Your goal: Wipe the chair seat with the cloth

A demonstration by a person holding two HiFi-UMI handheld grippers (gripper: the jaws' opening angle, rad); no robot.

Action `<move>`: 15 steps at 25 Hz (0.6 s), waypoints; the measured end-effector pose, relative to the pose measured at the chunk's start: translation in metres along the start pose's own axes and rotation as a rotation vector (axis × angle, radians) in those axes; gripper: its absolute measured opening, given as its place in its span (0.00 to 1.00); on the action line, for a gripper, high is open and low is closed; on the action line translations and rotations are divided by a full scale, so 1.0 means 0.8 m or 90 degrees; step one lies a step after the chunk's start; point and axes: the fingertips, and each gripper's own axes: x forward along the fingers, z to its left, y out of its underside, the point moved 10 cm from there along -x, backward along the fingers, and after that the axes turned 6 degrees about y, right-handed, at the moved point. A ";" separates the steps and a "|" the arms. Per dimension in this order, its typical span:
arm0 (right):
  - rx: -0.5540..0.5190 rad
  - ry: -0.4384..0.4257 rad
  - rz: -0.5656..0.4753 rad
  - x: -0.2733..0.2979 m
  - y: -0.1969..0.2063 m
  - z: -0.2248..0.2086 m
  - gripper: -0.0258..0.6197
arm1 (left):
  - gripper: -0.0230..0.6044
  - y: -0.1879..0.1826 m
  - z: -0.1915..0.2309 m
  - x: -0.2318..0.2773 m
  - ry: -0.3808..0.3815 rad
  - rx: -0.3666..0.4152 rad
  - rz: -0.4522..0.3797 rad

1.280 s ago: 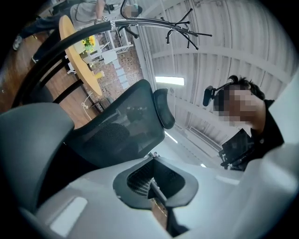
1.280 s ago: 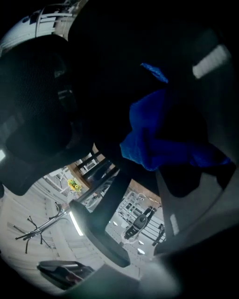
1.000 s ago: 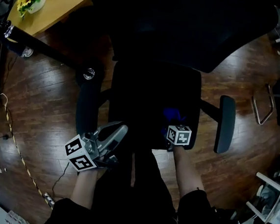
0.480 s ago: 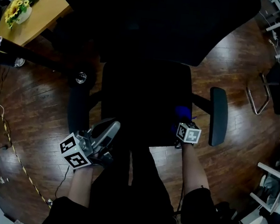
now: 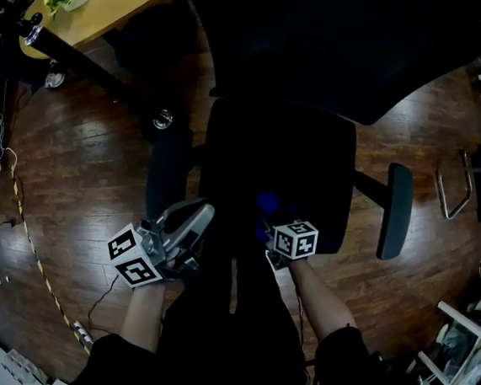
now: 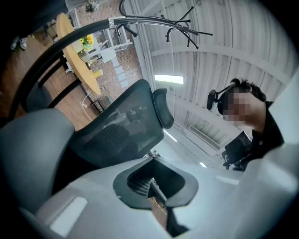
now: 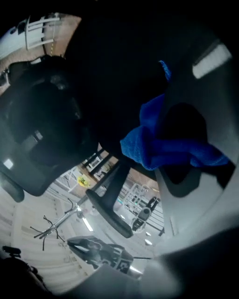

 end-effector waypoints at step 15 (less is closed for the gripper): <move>-0.104 -0.042 0.060 0.137 0.070 0.194 0.13 | 0.02 -0.006 -0.007 -0.072 -0.043 -0.005 -0.050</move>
